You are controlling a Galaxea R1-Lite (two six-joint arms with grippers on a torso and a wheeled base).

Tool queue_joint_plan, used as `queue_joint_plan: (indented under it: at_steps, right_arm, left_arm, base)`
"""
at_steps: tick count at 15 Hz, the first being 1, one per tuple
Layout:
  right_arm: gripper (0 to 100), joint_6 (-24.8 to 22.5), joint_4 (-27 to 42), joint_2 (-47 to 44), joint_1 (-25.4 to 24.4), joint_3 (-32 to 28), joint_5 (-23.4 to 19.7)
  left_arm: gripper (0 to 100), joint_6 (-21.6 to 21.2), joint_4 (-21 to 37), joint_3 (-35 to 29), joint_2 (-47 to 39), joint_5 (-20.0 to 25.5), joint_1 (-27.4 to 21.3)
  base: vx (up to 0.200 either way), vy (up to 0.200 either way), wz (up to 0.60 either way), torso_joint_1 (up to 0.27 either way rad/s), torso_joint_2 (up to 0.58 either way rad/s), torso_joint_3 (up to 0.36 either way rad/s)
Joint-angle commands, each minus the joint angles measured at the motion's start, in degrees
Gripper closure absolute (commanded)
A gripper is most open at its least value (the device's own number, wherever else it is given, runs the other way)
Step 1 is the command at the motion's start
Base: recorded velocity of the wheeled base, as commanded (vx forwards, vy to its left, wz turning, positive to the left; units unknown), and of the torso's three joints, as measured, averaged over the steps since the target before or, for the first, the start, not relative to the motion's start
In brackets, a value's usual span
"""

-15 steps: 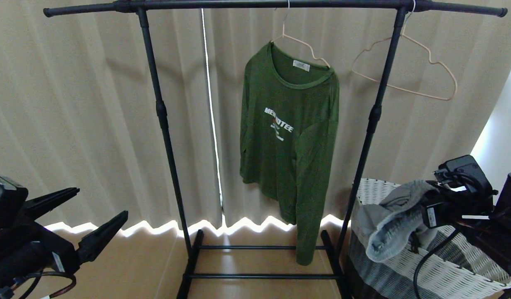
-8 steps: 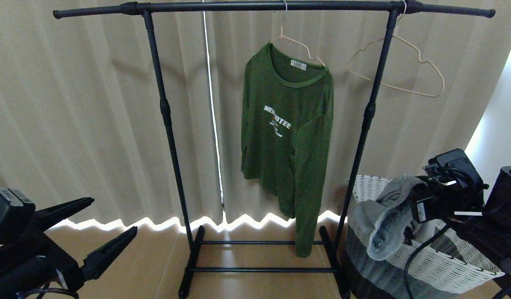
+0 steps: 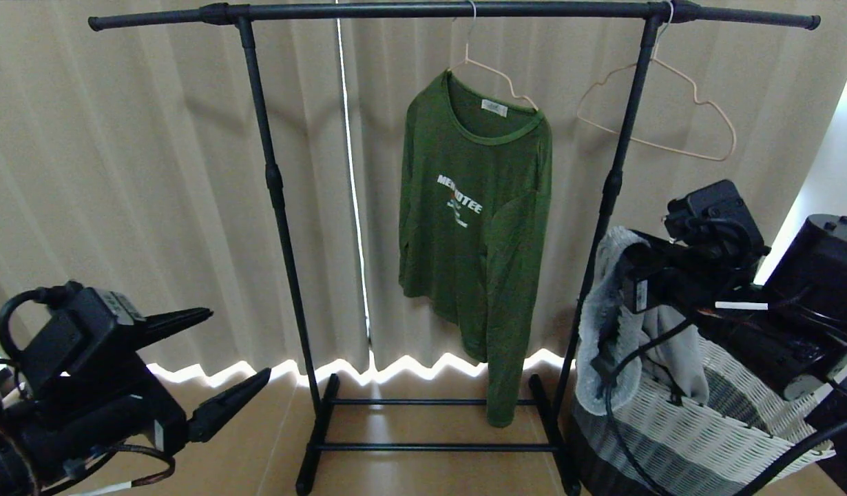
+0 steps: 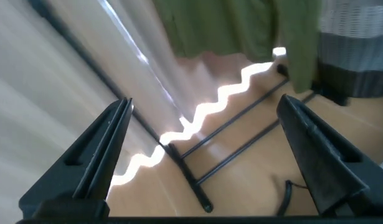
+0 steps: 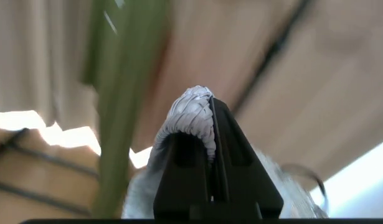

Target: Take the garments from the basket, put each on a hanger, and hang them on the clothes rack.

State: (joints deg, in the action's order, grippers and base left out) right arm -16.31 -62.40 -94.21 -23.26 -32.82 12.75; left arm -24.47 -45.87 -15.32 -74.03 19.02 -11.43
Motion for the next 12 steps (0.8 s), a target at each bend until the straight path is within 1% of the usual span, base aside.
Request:
queue_joint_plan:
  at_steps: [1,2,3,4,5,6,7,8,9,11,12]
  right_arm:
    - [100,0.1,0.0,-1.1,-4.0,-5.0,0.0]
    - [100,0.2,0.0,-1.2,-5.5,-6.6,0.0]
    - [100,1.0,0.0,-2.2,-7.3,-8.6,0.0]
    - [100,1.5,0.1,-2.7,-8.7,-9.9,0.0]
    - [100,1.6,0.1,-2.7,-8.8,-10.0,0.0]
    - [100,1.8,0.0,-3.3,-9.8,-11.6,-0.3]
    - [100,1.9,-0.1,-3.2,-9.8,-11.8,-0.4]
    - [100,2.9,-0.2,-2.7,-9.9,-11.8,-0.4]
    - [100,3.7,-0.3,-2.4,-10.1,-11.8,-0.4]
    - [100,5.6,-0.2,-0.2,-10.8,-11.1,-1.1]
    - [100,5.7,-0.1,0.6,-10.9,-11.0,-1.9]
  left_arm:
    - [0,3.6,-0.2,-4.8,-7.7,-0.2,-8.1]
    - [0,7.4,-0.2,-7.3,-9.8,-0.4,-11.6]
    - [0,13.4,-0.2,-10.6,-12.6,-0.6,-16.9]
    - [0,17.3,-0.2,-12.4,-14.7,-0.7,-20.2]
    - [0,17.6,-0.2,-12.6,-14.9,-0.7,-20.4]
    - [0,24.2,-0.3,-15.4,-19.9,-2.9,-25.9]
    - [0,26.0,-0.3,-16.1,-21.7,-4.1,-27.2]
    - [0,28.9,-0.4,-18.1,-25.8,-6.4,-29.6]
    - [0,30.1,-1.1,-19.3,-28.1,-7.6,-30.5]
    - [0,32.1,-4.8,-24.8,-35.5,-12.1,-32.8]
    - [0,32.3,-5.1,-26.7,-36.9,-13.4,-33.8]
  base:
    - [0.0,0.0,0.0,0.0,0.0,0.0]
    - [0.0,0.0,0.0,0.0,0.0,0.0]
    - [0.0,0.0,0.0,0.0,0.0,0.0]
    - [0.0,0.0,0.0,0.0,0.0,0.0]
    - [0.0,0.0,0.0,0.0,0.0,0.0]
    - [0.0,0.0,0.0,0.0,0.0,0.0]
    - [0.0,0.0,0.0,0.0,0.0,0.0]
    - [0.0,0.0,0.0,0.0,0.0,0.0]
    - [0.0,0.0,0.0,0.0,0.0,0.0]
    - [0.0,0.0,0.0,0.0,0.0,0.0]
    - [0.0,0.0,0.0,0.0,0.0,0.0]
